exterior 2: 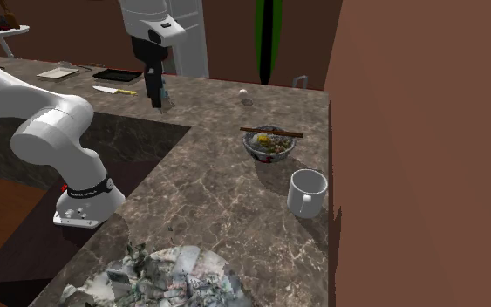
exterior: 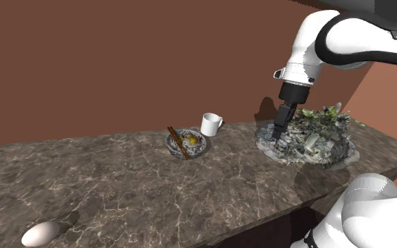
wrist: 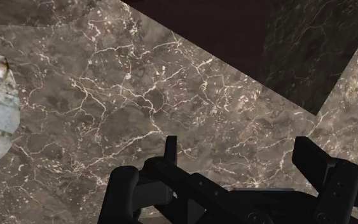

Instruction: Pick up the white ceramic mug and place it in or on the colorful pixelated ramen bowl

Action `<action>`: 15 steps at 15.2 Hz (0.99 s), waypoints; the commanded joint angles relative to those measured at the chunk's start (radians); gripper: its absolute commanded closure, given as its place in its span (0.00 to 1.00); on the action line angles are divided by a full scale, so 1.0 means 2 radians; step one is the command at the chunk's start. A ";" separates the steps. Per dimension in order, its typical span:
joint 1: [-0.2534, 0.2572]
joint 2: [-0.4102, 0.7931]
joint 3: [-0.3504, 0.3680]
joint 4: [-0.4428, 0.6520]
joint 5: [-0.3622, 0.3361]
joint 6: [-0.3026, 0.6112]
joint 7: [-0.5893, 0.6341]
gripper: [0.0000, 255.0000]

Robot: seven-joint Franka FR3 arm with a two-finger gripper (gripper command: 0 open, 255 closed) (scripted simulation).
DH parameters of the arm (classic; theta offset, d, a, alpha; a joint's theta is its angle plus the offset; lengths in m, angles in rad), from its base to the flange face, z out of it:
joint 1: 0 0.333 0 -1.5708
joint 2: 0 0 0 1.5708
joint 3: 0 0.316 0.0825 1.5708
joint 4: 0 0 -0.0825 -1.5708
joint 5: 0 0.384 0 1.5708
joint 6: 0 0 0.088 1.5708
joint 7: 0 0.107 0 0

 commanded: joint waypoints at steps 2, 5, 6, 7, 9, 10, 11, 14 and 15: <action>0.000 0.016 -0.001 0.002 -0.003 0.015 -0.003 0.00; -0.002 0.068 -0.003 0.014 -0.011 0.058 -0.011 0.00; -0.002 0.085 -0.004 0.019 -0.013 0.071 -0.013 0.00; -0.002 0.103 -0.005 0.024 -0.015 0.084 -0.016 0.00; -0.003 0.139 -0.007 0.038 -0.019 0.109 -0.020 0.00; -0.004 0.157 -0.008 0.045 -0.021 0.120 -0.022 0.00; -0.004 0.176 -0.009 0.054 -0.023 0.131 -0.024 0.00; -0.005 0.231 -0.012 0.082 -0.028 0.161 -0.029 0.00; -0.006 0.249 -0.013 0.093 -0.030 0.170 -0.030 0.00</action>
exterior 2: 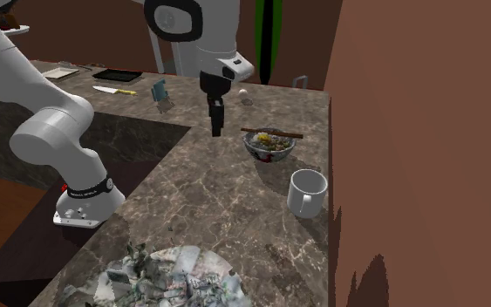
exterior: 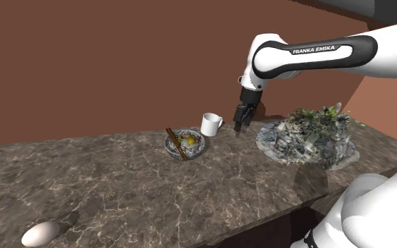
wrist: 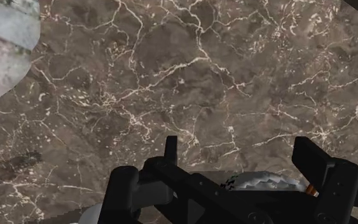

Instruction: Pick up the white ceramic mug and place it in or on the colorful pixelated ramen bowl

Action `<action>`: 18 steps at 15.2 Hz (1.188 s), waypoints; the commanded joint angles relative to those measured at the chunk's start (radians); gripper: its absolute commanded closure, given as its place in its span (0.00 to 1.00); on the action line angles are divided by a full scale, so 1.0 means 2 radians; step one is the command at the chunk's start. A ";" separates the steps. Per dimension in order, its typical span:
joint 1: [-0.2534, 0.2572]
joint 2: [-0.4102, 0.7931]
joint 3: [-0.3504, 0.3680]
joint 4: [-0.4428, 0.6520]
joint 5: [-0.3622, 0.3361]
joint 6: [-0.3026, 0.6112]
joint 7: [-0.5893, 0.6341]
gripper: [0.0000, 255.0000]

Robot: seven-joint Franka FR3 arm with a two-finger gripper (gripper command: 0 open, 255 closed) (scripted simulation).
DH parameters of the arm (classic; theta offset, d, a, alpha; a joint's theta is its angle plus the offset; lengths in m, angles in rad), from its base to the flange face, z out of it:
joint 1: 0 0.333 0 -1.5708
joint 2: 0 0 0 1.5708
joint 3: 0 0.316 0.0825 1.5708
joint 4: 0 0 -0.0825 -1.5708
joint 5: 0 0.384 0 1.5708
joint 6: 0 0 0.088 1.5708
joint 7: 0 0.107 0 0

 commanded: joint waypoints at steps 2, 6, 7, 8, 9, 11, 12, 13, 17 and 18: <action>-0.002 0.058 -0.003 0.035 -0.004 0.027 -0.005 0.00; -0.004 0.133 -0.007 0.089 -0.009 0.052 -0.010 0.00; -0.005 0.151 -0.007 0.104 -0.010 0.057 -0.011 0.00; -0.006 0.170 -0.008 0.120 -0.011 0.061 -0.012 0.00; -0.007 0.189 -0.009 0.136 -0.012 0.064 -0.013 0.00; -0.008 0.226 -0.010 0.172 -0.013 0.069 -0.015 0.00; -0.009 0.245 -0.011 0.190 -0.014 0.071 -0.016 0.00; -0.011 0.265 -0.012 0.210 -0.014 0.072 -0.016 0.00; -0.016 0.343 -0.014 0.296 -0.016 0.069 -0.019 0.00; -0.017 0.364 -0.015 0.321 -0.017 0.066 -0.020 0.00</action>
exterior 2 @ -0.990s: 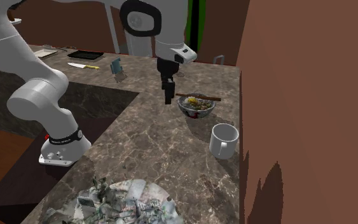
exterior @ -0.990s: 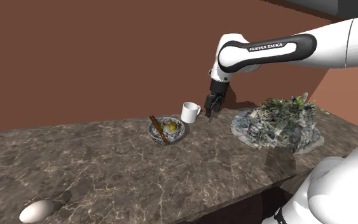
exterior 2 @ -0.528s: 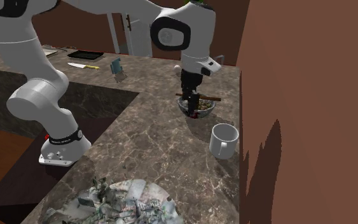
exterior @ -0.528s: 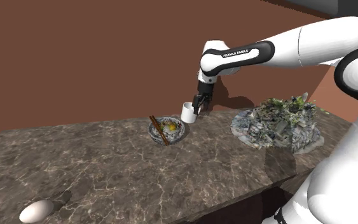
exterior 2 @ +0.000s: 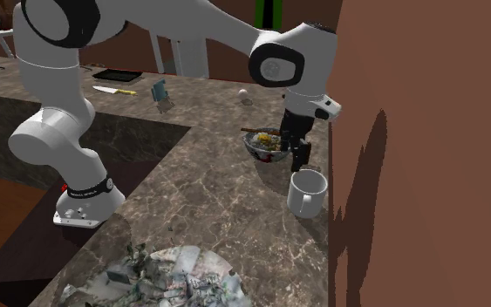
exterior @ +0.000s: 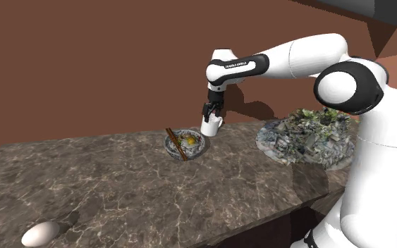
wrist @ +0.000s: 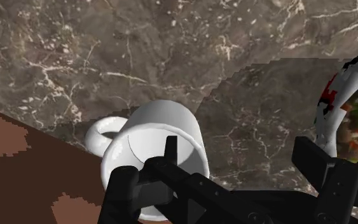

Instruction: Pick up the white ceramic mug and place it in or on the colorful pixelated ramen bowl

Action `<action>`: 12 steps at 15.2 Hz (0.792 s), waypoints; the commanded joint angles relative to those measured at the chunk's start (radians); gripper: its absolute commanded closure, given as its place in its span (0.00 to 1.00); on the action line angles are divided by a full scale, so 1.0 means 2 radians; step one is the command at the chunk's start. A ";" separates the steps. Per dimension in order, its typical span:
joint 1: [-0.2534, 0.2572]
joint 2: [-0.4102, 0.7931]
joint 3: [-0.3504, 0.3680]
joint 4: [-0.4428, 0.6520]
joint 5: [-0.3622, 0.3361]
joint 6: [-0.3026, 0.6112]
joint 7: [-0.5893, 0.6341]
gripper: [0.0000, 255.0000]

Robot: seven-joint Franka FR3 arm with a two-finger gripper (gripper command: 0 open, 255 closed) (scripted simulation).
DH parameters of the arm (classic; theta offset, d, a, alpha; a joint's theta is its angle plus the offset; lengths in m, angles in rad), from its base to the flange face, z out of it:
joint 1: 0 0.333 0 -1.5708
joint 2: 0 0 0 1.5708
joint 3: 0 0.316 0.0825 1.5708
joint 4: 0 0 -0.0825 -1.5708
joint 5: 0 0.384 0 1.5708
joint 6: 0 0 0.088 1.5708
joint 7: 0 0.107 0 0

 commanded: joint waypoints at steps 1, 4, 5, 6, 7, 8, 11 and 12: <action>-0.003 0.048 -0.001 0.052 0.000 -0.001 -0.001 0.00; -0.006 0.080 -0.001 0.086 -0.001 -0.001 -0.002 0.00; -0.006 0.081 -0.001 0.081 0.000 0.005 -0.002 0.00; -0.006 0.083 -0.001 0.077 0.000 0.010 -0.002 0.00; -0.006 0.085 -0.001 0.073 0.000 0.016 -0.002 0.00; -0.006 0.087 -0.001 0.069 0.000 0.022 -0.002 0.00; -0.007 0.092 -0.001 0.059 0.001 0.037 -0.003 0.00; -0.007 0.092 -0.001 0.059 0.001 0.037 -0.003 0.00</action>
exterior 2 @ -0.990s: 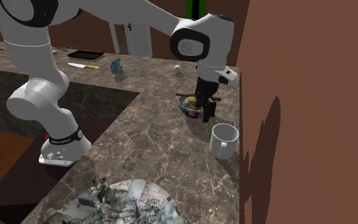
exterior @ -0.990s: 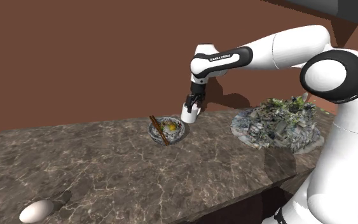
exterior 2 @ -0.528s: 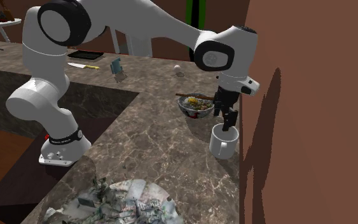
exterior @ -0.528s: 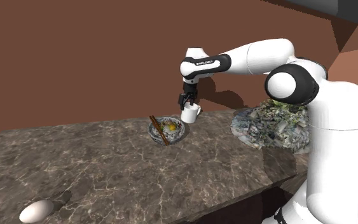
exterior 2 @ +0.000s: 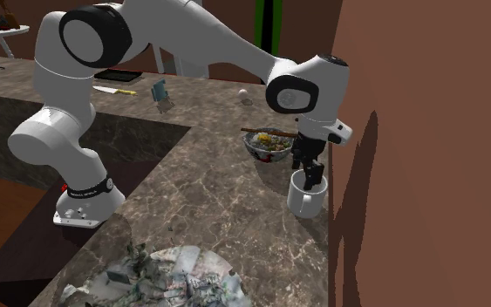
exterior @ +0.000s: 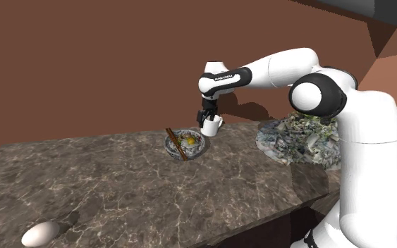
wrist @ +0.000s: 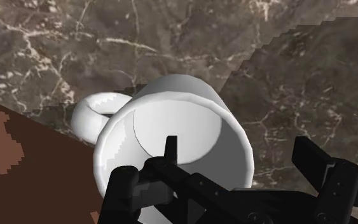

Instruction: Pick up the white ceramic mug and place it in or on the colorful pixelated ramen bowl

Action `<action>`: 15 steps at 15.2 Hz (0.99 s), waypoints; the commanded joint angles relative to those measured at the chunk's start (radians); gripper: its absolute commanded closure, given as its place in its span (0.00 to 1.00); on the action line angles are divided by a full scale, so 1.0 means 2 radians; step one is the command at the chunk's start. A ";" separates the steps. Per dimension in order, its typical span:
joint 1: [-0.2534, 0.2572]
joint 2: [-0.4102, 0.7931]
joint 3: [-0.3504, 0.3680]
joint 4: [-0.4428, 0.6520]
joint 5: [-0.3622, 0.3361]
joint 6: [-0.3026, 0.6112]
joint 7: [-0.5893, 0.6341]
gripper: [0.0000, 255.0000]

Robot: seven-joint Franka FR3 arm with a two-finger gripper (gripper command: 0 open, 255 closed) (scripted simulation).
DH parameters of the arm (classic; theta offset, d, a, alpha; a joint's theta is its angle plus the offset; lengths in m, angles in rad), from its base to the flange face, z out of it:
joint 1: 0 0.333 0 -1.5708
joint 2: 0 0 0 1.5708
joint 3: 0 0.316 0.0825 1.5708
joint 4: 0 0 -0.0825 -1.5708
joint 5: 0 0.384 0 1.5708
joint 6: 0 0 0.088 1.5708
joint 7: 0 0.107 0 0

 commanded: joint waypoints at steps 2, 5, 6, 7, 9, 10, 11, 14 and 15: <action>0.000 0.001 0.000 -0.001 0.000 0.002 0.000 0.00; 0.000 0.001 0.000 -0.001 0.000 0.002 0.000 0.00; 0.000 0.001 0.000 -0.001 0.000 0.002 0.000 0.00; 0.000 0.001 0.000 -0.001 0.000 0.002 0.000 1.00; 0.000 0.001 0.000 -0.001 0.000 0.002 0.000 1.00; 0.000 0.001 0.000 -0.001 0.000 0.002 0.000 1.00; 0.000 0.001 0.000 -0.001 0.000 0.002 0.000 1.00; 0.000 0.001 0.000 -0.001 0.000 0.002 0.000 1.00; 0.000 0.001 0.000 -0.001 0.000 0.002 0.000 1.00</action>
